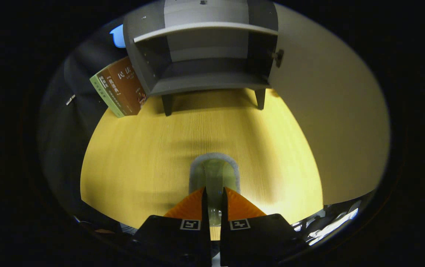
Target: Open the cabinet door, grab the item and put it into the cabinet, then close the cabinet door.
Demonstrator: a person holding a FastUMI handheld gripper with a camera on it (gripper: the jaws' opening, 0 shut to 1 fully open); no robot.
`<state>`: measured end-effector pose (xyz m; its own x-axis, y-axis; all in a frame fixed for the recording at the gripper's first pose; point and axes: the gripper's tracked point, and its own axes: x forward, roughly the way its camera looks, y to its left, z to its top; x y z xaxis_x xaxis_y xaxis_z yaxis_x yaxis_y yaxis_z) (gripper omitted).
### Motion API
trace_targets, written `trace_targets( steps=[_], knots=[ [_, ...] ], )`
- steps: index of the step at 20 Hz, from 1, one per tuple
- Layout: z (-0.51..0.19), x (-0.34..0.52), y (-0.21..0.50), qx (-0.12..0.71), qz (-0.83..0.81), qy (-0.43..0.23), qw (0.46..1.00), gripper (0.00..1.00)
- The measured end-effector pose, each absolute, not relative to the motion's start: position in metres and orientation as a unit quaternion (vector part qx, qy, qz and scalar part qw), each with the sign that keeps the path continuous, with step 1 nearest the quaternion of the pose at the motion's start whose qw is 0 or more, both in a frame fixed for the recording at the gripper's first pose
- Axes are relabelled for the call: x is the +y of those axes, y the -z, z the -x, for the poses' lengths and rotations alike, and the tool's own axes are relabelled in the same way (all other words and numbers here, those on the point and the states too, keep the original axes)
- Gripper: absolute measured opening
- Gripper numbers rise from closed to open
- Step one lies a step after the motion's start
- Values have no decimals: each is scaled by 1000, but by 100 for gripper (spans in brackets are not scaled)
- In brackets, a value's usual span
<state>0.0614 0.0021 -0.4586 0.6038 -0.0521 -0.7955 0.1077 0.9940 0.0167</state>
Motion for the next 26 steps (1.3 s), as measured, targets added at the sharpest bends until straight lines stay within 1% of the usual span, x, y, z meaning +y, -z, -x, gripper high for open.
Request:
trace_targets(
  steps=[9,18,22,26],
  knots=[
    [-90,-1,334,350,-6,68,934,14],
    [-147,16,220,246,31,76,966,13],
    [-179,12,183,207,40,68,975,13],
    [-227,7,166,194,32,55,979,13]
  ],
)
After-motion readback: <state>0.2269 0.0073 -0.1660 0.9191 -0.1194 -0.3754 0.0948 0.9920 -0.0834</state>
